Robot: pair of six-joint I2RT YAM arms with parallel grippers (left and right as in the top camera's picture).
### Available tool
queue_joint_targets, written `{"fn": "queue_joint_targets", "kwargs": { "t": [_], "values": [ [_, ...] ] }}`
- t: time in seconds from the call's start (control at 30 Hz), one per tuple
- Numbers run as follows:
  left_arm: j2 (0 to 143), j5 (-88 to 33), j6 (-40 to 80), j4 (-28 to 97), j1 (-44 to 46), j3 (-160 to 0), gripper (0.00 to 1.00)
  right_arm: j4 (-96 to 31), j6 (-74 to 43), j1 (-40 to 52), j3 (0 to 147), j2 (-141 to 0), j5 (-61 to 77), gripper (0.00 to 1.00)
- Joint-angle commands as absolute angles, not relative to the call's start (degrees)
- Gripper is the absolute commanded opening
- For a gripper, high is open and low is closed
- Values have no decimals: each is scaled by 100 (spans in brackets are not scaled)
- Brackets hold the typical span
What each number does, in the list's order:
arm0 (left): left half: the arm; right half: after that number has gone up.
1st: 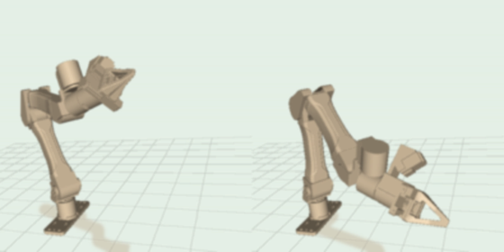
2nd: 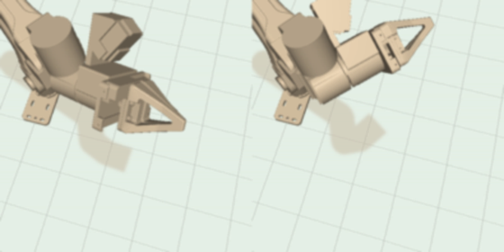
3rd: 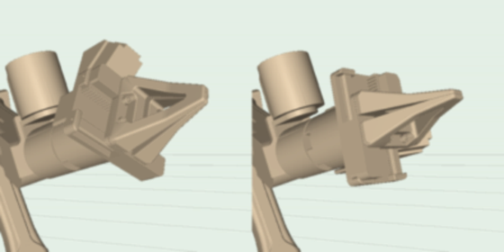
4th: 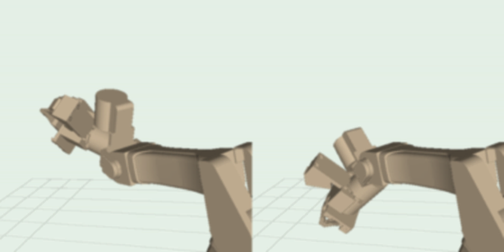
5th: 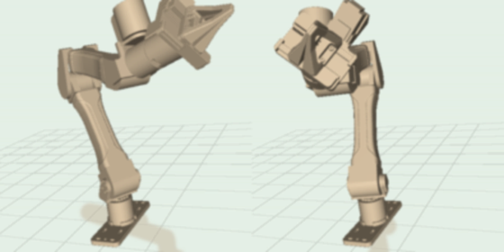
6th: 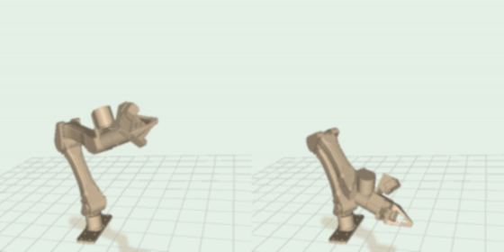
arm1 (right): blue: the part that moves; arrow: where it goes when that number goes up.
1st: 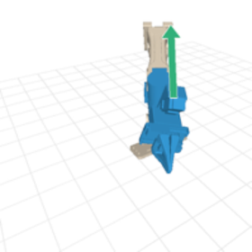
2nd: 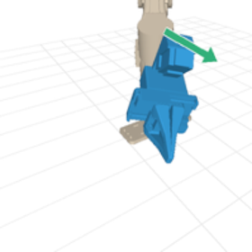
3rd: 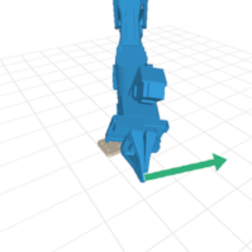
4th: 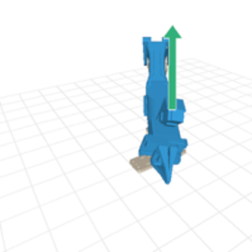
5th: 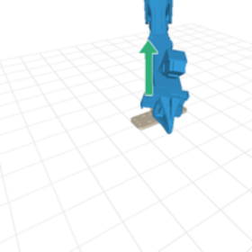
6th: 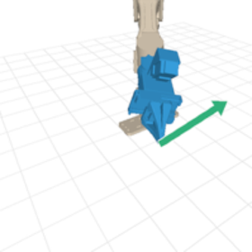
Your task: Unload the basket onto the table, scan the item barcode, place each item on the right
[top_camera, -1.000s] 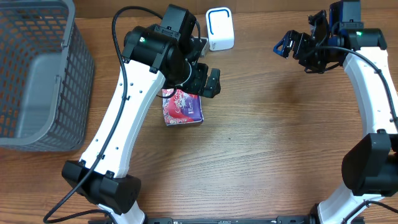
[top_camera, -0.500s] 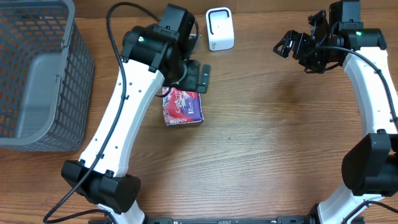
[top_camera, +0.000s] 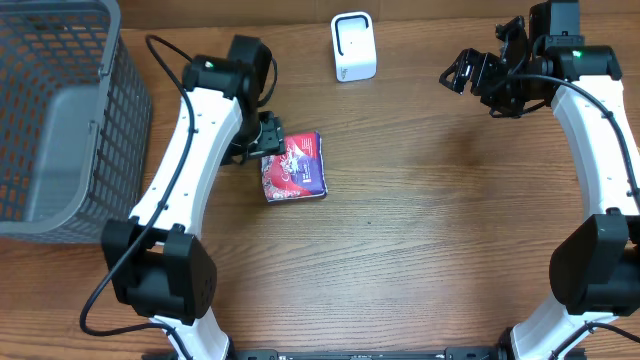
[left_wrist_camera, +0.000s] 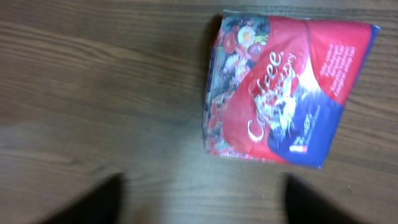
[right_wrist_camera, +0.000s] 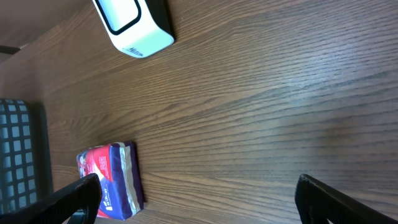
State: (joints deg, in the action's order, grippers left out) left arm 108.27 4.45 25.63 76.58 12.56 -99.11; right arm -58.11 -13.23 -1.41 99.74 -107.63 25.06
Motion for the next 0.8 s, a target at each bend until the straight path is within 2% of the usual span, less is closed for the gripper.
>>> {"fn": "queue_joint_targets", "kwargs": {
  "t": [0.0,0.07,0.1,0.57,0.77],
  "values": [
    [10849,211,2707,7286,1275,-9535,23,-5795,-1258,-134,9946,-10753,2486,100],
    [10851,23,2709,7015,1269,-9258,5,-5795,-1258,-134,9946,-10753,2486,100],
    [10849,-5,2711,6862,1269,-9096,4,-5795,-1258,-134,9946,-10753,2486,100],
    [10855,178,3330,4956,1083,-7677,4,-5795,-1258,-134,9946,-10753,2486,100],
    [10860,-552,3105,4683,1129,-7653,4,-5795,-1258,-134,9946,-10753,2486,100]
  ]
}}
